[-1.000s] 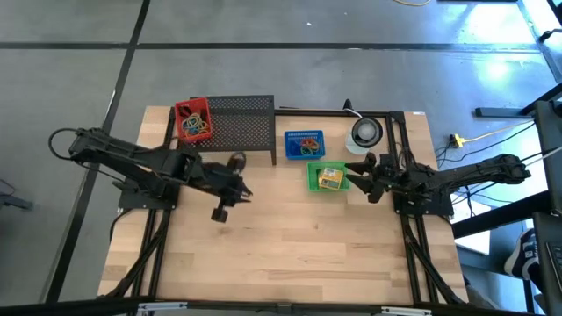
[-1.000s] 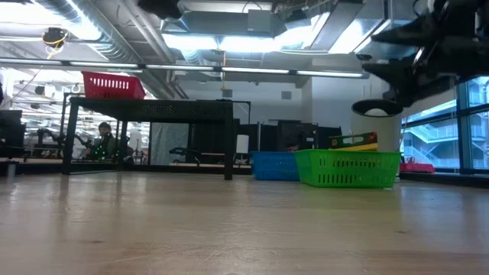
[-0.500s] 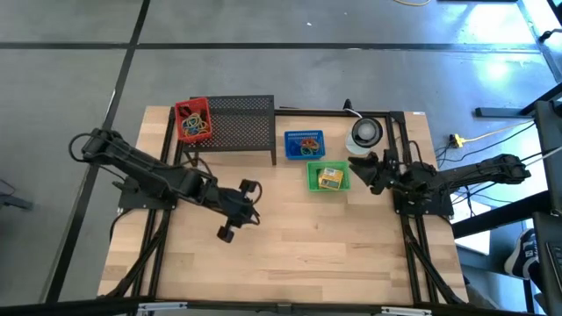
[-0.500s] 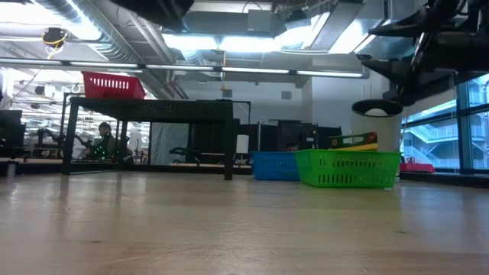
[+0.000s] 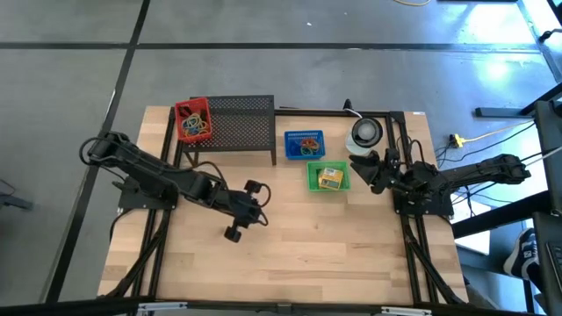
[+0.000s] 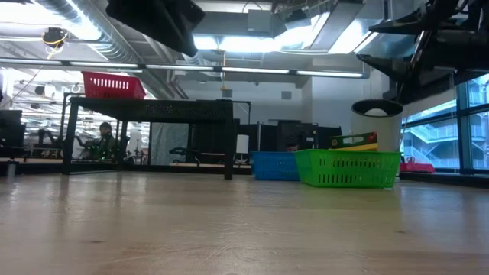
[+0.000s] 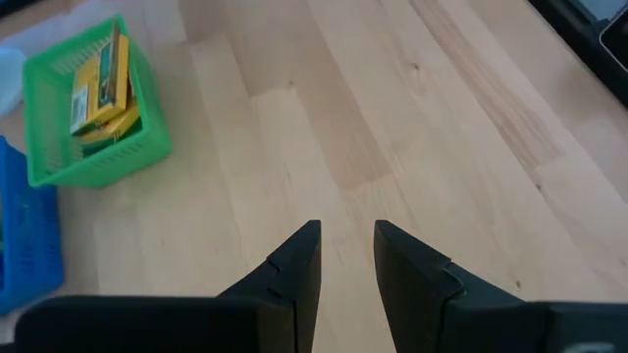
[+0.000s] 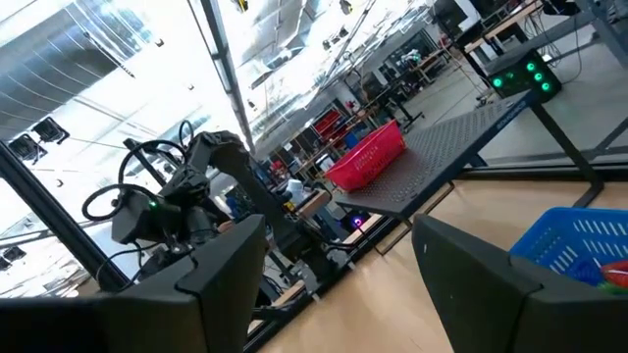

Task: Pick & Place Office Desk Supplies
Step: Put the green basket on the shelf

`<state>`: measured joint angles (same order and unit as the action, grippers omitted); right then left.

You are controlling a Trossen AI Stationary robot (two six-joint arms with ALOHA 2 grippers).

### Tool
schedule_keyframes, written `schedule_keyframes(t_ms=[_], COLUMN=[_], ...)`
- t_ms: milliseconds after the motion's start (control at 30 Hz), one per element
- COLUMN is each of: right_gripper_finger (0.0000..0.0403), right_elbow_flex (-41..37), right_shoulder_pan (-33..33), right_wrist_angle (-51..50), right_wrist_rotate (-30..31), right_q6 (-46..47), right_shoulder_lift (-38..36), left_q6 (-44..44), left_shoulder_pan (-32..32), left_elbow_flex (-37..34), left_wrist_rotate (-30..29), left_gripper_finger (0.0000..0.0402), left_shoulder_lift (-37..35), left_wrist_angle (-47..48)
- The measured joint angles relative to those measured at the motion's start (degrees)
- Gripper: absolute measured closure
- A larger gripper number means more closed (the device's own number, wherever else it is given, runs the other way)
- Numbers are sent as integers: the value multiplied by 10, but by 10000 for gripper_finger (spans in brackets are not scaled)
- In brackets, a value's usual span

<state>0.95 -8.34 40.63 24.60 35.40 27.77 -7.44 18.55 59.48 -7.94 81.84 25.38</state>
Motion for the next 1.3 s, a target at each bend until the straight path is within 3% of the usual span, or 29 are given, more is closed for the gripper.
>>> schedule_keyframes(t_ms=[233, 333, 433, 533, 600, 700, 867, 1300], right_gripper_finger=[142, 142, 142, 142, 142, 142, 142, 142], right_elbow_flex=[35, 108, 198, 277, 315, 355, 412, 506], right_shoulder_pan=[0, 0, 0, 0, 0, 0, 0, 0], right_wrist_angle=[-66, -200, -396, -548, -597, -607, -608, -622], right_wrist_rotate=[0, 9, 58, 114, 121, 97, 59, 44], right_q6=[-37, -50, -34, 46, 111, 162, 168, 195], right_shoulder_lift=[12, 36, 83, 145, 188, 251, 352, 541], left_q6=[-48, -57, -58, -49, -38, -23, -4, 49], left_shoulder_pan=[-1, -4, -12, -19, -21, -22, -20, 4], left_elbow_flex=[0, 0, 0, 0, 0, 0, 0, 0], left_wrist_rotate=[-3, -13, -15, -16, -16, -29, -47, -44], left_gripper_finger=[310, 307, 303, 301, 299, 299, 299, 297], left_shoulder_lift=[0, 0, 0, 0, 0, 0, 0, 0], left_wrist_angle=[-23, -33, -34, -34, -32, -16, -7, 66])
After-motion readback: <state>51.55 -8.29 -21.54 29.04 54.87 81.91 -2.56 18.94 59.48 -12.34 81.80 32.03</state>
